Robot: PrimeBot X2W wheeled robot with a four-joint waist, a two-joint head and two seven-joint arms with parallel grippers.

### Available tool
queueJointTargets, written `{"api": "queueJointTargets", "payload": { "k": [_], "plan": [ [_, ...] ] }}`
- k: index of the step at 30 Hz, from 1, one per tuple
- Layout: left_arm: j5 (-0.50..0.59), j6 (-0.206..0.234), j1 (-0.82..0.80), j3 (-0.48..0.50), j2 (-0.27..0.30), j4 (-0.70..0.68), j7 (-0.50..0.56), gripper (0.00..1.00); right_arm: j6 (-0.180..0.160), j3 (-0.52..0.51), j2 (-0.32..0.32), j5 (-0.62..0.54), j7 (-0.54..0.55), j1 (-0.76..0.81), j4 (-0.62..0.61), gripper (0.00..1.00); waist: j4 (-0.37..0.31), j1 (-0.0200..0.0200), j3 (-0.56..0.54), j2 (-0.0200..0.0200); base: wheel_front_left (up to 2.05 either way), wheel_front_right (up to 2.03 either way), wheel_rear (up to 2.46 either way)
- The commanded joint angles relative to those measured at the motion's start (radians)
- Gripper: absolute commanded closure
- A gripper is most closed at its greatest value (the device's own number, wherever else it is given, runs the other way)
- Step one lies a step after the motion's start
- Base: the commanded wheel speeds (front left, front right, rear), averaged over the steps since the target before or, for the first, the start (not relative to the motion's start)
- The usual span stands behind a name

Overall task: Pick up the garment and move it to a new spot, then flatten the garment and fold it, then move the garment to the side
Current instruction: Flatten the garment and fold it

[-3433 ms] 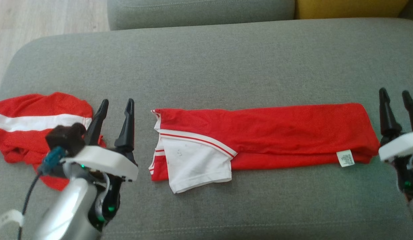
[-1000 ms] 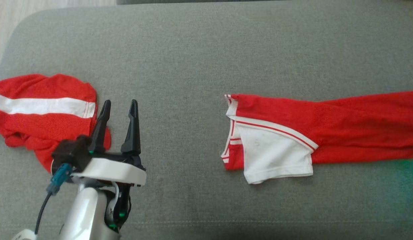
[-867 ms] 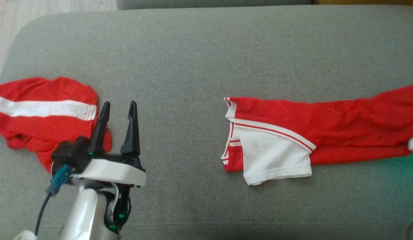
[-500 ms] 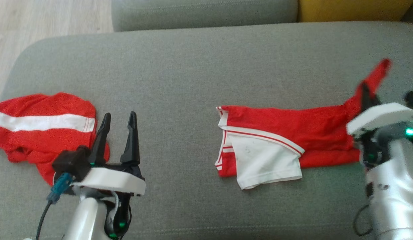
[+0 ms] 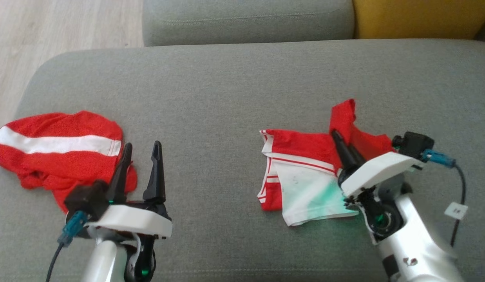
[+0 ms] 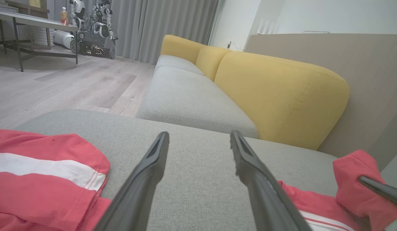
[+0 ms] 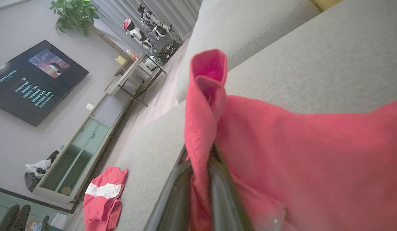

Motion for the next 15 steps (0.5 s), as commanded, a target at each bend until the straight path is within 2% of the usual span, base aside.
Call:
{"api": "queueJointTargets", "payload": {
  "k": [1, 10, 11, 12, 15],
  "plan": [
    [-0.008, -0.002, -0.036, 0.022, 0.004, -0.033, -0.005, 0.00, -0.001, 0.038, 0.010, 0.015, -0.026, -0.036, -0.029, 1.00, 0.010, 0.0000, 0.007, -0.0001, 0.00, 0.00, 0.00],
    [-0.022, 0.004, -0.050, -0.002, 0.004, -0.025, -0.005, 0.00, -0.001, 0.184, 0.010, 0.106, -0.124, -0.083, 0.088, 1.00, 0.061, 0.0000, 0.050, -0.0001, 0.00, 0.00, 0.00],
    [-0.023, 0.004, -0.051, -0.003, 0.004, -0.025, -0.005, 0.00, -0.001, 0.196, 0.010, 0.112, -0.136, -0.089, 0.100, 0.68, 0.064, 0.0000, 0.054, -0.0001, 0.00, 0.00, 0.00],
    [-0.024, 0.005, -0.052, -0.004, 0.004, -0.023, -0.005, 0.00, -0.001, 0.210, 0.010, 0.124, -0.144, -0.095, 0.109, 0.00, 0.067, 0.0000, 0.058, -0.0001, 0.00, 0.00, 0.00],
    [-0.029, 0.007, -0.053, -0.008, 0.004, -0.018, -0.005, 0.00, -0.001, 0.271, 0.010, 0.185, -0.153, -0.103, 0.108, 0.00, 0.074, 0.0000, 0.064, -0.0001, 0.00, 0.00, 0.00]
  ]
}}
